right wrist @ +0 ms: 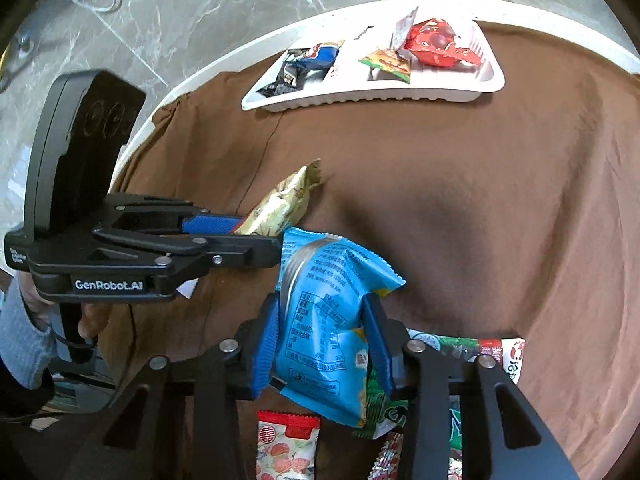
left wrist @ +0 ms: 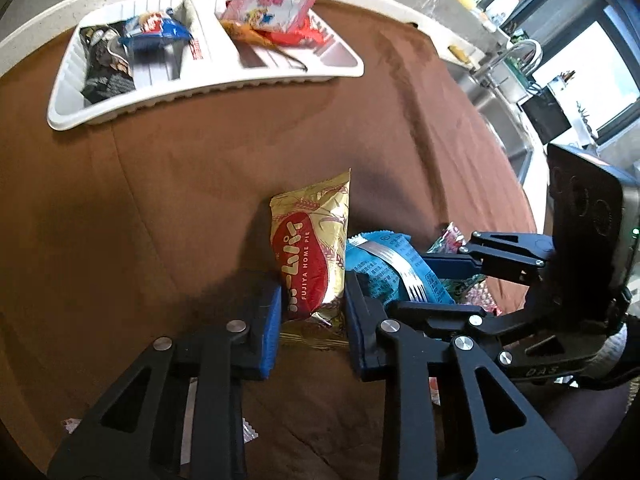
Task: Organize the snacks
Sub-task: 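Grasp gold cake packet with left tool while right tool grasps blue packet, then carry gold cake packet into tray with left tool while right tool places blue packet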
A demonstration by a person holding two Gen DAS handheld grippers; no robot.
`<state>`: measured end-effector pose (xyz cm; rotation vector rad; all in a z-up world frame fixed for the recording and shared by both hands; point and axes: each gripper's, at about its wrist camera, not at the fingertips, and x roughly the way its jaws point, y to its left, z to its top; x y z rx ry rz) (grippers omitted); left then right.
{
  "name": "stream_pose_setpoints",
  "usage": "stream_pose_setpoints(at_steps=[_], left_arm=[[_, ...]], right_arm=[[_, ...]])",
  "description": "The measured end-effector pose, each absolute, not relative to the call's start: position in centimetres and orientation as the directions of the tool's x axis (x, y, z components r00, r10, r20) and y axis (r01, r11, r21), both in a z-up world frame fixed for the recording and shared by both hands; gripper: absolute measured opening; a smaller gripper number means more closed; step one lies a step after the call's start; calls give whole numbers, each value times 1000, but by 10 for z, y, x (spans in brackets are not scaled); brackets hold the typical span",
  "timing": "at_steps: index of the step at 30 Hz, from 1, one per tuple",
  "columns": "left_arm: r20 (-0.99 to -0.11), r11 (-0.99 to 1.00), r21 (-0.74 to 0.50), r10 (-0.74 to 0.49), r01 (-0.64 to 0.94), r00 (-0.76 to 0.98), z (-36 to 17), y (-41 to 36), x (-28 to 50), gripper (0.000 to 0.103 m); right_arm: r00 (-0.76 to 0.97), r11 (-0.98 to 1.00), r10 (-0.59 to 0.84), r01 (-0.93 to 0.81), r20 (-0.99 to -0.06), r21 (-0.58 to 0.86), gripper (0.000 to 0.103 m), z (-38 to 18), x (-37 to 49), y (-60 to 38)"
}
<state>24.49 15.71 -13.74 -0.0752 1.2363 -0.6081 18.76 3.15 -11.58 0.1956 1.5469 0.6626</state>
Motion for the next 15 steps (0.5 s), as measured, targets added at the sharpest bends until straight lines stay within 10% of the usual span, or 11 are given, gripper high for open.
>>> stream_pose_setpoints(at_steps=[15], left_arm=[[-802,843,-430,-521,323,291,-88,198,269,26]], right_arm=[[-51,778,619,-99,-784,621,42,-105,236,2]])
